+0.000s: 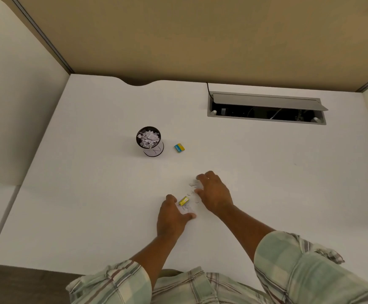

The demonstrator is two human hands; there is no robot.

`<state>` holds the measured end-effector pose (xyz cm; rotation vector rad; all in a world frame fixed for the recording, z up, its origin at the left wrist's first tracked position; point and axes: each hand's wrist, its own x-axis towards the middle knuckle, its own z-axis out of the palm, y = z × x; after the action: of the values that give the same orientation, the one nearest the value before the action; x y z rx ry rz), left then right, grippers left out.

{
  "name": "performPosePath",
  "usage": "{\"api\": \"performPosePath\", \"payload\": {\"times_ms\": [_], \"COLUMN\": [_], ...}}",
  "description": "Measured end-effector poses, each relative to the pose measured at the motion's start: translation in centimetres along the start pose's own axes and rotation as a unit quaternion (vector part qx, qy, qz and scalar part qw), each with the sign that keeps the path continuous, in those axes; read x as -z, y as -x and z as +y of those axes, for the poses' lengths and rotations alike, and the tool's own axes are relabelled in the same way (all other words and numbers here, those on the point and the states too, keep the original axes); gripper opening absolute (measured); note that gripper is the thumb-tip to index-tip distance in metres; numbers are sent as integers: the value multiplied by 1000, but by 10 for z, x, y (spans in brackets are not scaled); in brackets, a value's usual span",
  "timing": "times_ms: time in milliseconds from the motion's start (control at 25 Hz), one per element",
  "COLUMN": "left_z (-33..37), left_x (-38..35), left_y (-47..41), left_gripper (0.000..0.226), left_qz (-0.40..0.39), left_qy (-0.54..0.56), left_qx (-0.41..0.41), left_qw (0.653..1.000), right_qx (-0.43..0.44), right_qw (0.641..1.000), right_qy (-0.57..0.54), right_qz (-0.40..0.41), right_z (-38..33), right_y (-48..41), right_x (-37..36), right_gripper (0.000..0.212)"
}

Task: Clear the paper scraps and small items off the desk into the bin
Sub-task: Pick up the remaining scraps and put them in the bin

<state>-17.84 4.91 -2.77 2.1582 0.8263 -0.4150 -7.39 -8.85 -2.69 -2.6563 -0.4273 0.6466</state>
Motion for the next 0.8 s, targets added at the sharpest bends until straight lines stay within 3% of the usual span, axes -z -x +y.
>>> {"api": "performPosePath", "payload": {"times_ms": [120,320,480,560,680,800], "left_z": [1,-7,-9,-10,-11,-10], "left_x": [-6,-11,-14,-16,-18,-16], "left_y": [-2,-2,-1,-1,-2,-1], "left_gripper": [61,28,13,12,13,25], "left_qz": [9,34,56,64,67,67], "left_qy": [-18,-15,-12,-13,-19,-7], "left_qx": [-4,-28,-21,-23,-23,-18], "left_qw": [1000,999,998,998,997,998], "right_qx": [98,164,121,87,47,12], "right_qw": [990,972,978,983,989,996], "right_qy": [86,157,170,156,120,67], "right_qz": [-49,-66,-17,-33,-68,-53], "right_z": [-5,3,23,28,21,4], "right_y": [-13,-15,5,19,30,27], "right_x": [-3,-10,-6,-8,-17,-26], "right_gripper": [50,35,28,35,48,48]}}
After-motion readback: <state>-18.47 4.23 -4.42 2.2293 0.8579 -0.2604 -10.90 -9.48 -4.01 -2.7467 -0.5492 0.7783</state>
